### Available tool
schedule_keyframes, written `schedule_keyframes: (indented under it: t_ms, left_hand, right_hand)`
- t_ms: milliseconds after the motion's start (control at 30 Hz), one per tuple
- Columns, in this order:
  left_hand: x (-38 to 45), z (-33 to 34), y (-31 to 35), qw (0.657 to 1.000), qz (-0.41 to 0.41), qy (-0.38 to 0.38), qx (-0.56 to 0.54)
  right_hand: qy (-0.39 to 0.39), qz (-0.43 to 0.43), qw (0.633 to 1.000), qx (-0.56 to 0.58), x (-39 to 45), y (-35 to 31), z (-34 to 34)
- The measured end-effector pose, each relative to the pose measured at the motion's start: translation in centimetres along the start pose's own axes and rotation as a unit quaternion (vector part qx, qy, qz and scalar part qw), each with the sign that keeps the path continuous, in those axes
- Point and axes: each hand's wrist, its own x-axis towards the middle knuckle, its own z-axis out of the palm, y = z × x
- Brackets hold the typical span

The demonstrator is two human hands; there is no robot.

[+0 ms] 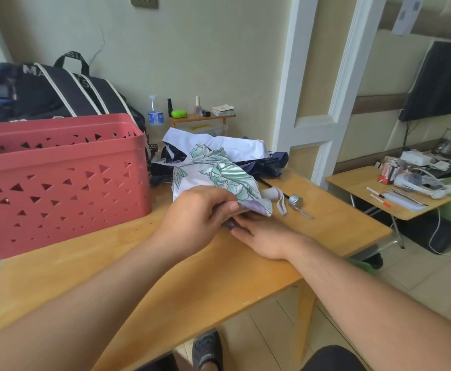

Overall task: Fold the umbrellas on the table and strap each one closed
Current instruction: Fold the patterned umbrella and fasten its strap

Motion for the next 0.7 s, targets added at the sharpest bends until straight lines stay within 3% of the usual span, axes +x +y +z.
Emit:
schedule_keyframes:
  t_ms: [133, 267, 367, 433, 500, 533, 567, 633, 700]
  left_hand:
    - [-2.9, 0.8, -0.8, 0.997, 0.043, -0.061, -0.01]
    - [-5.2, 2.1, -1.1, 0.987, 0.078, -0.141, -0.01]
    - [-5.7, 2.5, -1.3, 0.976, 0.058, -0.211, -0.012]
    - [-5.3, 2.5, -1.5, 0.983, 0.023, -0.177, -0.035]
    - [-4.2, 2.4, -2.0, 0.998, -0.02, -0.063, -0.008]
    - [-3.6, 2.4, -2.4, 0.998, -0.046, -0.03, 0.021]
    - [-3.1, 2.5, -2.5, 0.995, -0.079, -0.045, 0.05]
    - [-3.4, 3.2, -2.6, 0.966, -0.116, -0.197, 0.117]
    - [-4.8, 3.6, -2.7, 0.909, -0.13, -0.344, 0.193]
  right_hand:
    - [0.037, -0.005, 0.997, 0.062, -4.3, 3.6, -1.3]
    - [0.154, 0.107, 0.975, 0.119, -6.6, 5.4, -2.3]
    - [0.259, 0.075, 0.949, 0.165, -6.2, 2.9, -3.1]
    - [0.28, 0.03, 0.945, 0.168, -5.1, 0.7, -3.2]
    - [0.261, -0.007, 0.954, 0.149, -3.7, -1.6, -3.1]
    - [0.241, -0.02, 0.96, 0.139, -3.2, -2.6, -2.9]
    - [0.214, -0.026, 0.968, 0.125, -2.6, -3.3, -2.4]
    - [0.125, -0.009, 0.99, 0.064, -2.2, -4.1, -0.9]
    - [0.001, 0.051, 0.999, -0.015, -2.9, -3.5, 0.7]
